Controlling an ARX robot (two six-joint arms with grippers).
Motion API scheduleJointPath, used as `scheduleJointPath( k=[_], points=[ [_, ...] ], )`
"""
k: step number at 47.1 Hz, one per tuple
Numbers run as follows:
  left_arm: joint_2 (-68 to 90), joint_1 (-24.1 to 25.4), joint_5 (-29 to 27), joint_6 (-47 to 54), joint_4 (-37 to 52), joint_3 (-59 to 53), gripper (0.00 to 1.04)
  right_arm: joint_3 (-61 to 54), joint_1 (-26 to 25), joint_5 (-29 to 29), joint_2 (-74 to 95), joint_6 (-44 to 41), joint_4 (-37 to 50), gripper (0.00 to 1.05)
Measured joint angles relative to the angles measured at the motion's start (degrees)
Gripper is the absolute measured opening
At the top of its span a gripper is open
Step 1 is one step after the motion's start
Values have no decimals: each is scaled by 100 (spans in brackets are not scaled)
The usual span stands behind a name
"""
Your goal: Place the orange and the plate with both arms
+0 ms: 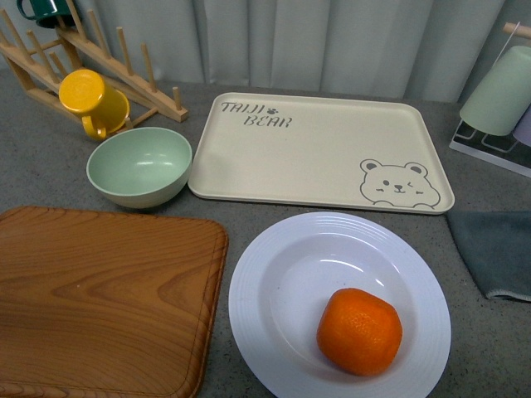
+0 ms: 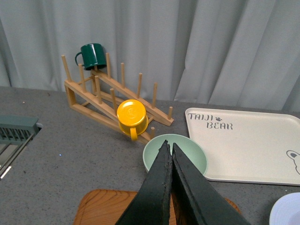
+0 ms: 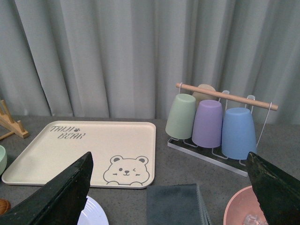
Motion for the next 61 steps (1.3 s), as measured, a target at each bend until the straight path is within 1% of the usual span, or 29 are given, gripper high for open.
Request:
scheduleJointPath(
  k=[6, 26, 42, 61],
  points=[
    [-560, 223, 76, 0, -463, -79, 4, 0, 0, 4, 0, 0, 0, 96],
    [-2564, 232, 111, 0, -2273, -96, 4, 0, 0, 2, 0, -2, 0, 96],
    [-3399, 232, 111, 0, -3084, -96, 4, 0, 0, 2, 0, 0, 0, 96],
    [-4092, 232, 111, 0, -3777, -96, 4, 0, 0, 2, 0, 0, 0, 96]
  ],
)
